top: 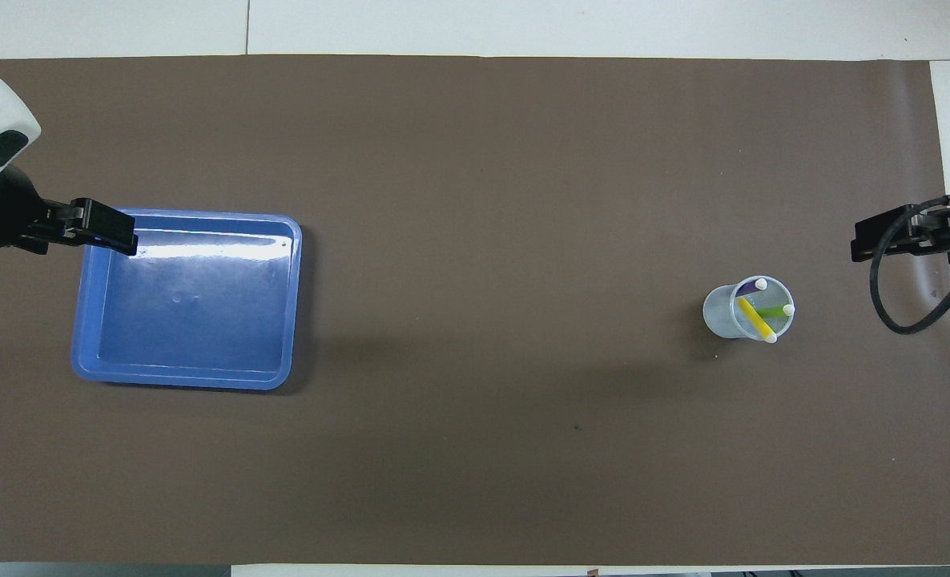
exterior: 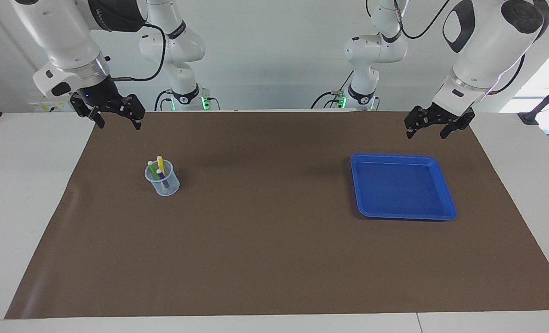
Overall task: Right arm passes pens to left for tray arrangement
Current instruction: 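Move the right gripper toward the clear cup of pens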
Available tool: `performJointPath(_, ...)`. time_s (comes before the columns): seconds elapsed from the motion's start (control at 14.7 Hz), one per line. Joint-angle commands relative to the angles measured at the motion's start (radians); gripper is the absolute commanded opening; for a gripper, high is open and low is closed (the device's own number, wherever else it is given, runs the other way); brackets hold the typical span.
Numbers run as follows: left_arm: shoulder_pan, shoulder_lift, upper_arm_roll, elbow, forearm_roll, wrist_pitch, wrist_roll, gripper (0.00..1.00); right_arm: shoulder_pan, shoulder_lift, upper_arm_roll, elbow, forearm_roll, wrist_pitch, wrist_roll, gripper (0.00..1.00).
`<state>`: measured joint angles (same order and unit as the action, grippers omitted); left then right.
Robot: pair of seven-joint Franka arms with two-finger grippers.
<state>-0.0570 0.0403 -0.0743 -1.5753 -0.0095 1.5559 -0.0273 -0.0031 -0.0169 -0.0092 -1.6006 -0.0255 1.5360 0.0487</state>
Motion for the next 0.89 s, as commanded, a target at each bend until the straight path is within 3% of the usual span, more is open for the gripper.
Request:
performJointPath(0.0,-0.001,-0.017,0.005,-0.017,0.013,0.01,0.007,1.0,-0.002,-0.008,0.005,-0.013,-0.001,-0.007,0.017,1.0)
performJointPath(0.82,0.0,-0.019,0.005,-0.017,0.011,0.004,0.007,1.0,-0.002,-0.024,0.005,-0.045,0.001,-0.007,0.004,1.0)
